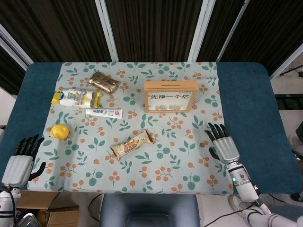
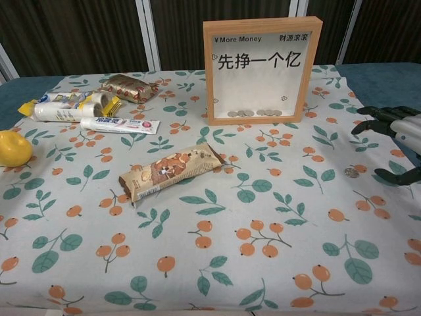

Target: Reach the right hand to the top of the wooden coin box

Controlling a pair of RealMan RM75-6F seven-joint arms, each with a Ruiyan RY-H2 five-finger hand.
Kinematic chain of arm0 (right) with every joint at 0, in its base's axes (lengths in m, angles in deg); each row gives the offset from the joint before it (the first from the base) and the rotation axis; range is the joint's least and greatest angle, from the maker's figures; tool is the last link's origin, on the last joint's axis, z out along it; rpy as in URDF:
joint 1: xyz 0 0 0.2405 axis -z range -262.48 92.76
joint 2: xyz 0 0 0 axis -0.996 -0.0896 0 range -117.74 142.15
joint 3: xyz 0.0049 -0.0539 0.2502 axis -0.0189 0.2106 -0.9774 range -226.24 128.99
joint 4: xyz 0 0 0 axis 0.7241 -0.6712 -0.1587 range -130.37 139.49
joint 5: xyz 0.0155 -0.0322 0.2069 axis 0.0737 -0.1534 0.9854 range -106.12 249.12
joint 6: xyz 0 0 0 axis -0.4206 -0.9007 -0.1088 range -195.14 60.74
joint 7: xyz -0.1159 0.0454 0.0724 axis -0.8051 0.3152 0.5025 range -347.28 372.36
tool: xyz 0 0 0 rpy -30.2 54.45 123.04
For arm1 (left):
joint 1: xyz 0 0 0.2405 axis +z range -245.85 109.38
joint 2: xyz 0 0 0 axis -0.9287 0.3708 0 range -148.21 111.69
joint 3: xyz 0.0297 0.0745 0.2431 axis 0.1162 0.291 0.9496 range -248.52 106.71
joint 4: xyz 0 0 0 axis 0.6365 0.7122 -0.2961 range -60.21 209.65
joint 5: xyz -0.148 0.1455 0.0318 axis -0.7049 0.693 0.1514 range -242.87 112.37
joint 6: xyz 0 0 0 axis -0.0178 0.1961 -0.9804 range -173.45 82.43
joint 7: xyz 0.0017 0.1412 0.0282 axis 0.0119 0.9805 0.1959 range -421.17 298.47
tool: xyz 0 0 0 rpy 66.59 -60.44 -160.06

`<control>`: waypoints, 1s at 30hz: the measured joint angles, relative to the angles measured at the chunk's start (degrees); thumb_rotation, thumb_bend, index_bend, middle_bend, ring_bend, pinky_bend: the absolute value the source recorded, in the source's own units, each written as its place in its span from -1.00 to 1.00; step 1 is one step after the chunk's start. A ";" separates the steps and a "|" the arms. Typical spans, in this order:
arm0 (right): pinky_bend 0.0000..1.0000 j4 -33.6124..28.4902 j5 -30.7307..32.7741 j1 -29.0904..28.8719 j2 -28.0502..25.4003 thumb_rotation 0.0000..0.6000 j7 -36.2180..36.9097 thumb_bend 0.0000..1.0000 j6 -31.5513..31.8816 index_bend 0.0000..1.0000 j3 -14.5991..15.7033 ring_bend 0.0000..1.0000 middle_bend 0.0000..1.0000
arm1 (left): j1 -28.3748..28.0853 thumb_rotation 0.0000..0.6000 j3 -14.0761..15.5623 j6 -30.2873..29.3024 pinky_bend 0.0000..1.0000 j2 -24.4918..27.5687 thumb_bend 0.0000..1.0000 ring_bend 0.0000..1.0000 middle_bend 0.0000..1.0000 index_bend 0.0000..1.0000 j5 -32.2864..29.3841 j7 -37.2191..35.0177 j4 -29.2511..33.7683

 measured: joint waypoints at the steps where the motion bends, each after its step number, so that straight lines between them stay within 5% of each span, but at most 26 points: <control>1: -1.00 0.86 0.05 -0.20 0.72 1.00 0.47 0.04 0.05 -0.22 -0.04 -1.00 -0.99 | -0.03 1.00 0.00 0.02 -1.00 0.00 -0.24 -1.00 -1.00 -1.00 0.02 0.01 -0.03; 12: -1.00 5.09 0.21 -1.28 4.15 1.00 3.66 0.04 0.09 0.11 0.21 -1.00 -0.93 | -0.26 1.00 0.04 0.43 -1.00 -0.09 -0.24 -1.00 -1.00 -1.00 -0.07 0.29 -0.04; 30: -1.00 7.14 1.24 -2.02 5.63 1.00 4.76 0.04 -1.76 0.10 0.89 -1.00 -0.92 | -0.44 1.00 0.05 0.73 -1.00 0.19 -0.24 -1.00 -1.00 -1.00 -0.24 0.02 -0.06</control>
